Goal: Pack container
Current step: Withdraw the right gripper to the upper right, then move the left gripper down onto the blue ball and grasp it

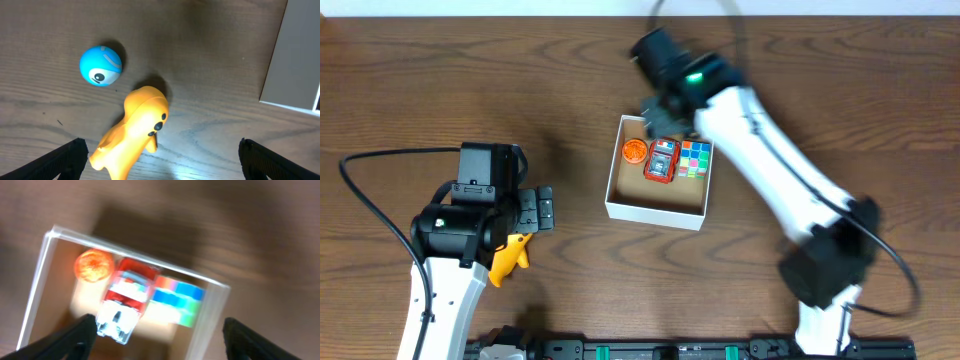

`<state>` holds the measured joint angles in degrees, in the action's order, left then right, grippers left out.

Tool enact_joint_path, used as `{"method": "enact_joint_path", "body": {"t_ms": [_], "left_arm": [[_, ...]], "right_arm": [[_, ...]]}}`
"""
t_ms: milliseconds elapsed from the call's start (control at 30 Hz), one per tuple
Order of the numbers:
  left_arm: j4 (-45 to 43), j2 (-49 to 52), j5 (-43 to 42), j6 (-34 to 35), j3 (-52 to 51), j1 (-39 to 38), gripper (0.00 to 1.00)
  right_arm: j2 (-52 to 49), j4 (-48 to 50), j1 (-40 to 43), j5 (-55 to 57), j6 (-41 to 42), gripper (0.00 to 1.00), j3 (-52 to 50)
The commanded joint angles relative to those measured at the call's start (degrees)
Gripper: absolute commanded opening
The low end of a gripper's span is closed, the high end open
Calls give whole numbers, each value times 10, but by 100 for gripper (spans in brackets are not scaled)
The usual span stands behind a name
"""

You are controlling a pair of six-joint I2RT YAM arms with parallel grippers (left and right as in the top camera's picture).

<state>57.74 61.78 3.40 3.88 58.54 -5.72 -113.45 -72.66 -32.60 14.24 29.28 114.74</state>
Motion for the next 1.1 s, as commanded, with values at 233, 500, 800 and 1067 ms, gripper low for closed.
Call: {"method": "enact_joint_path", "body": {"t_ms": [233,500,800,1067], "left_arm": [[3,0,3,-59,82,42,98],[-11,64,0,-36,81,180,98],[-62,254,0,-36,81,215,98],[-88,367,0,-36,81,215,98]], "right_arm": [[169,-113,257,-34,148,99,20],[170,-123,348,-98,60,99,-16],[170,-77,344,-102,32,99,-123],[170,-59,345,-102,23,99,-159]]}}
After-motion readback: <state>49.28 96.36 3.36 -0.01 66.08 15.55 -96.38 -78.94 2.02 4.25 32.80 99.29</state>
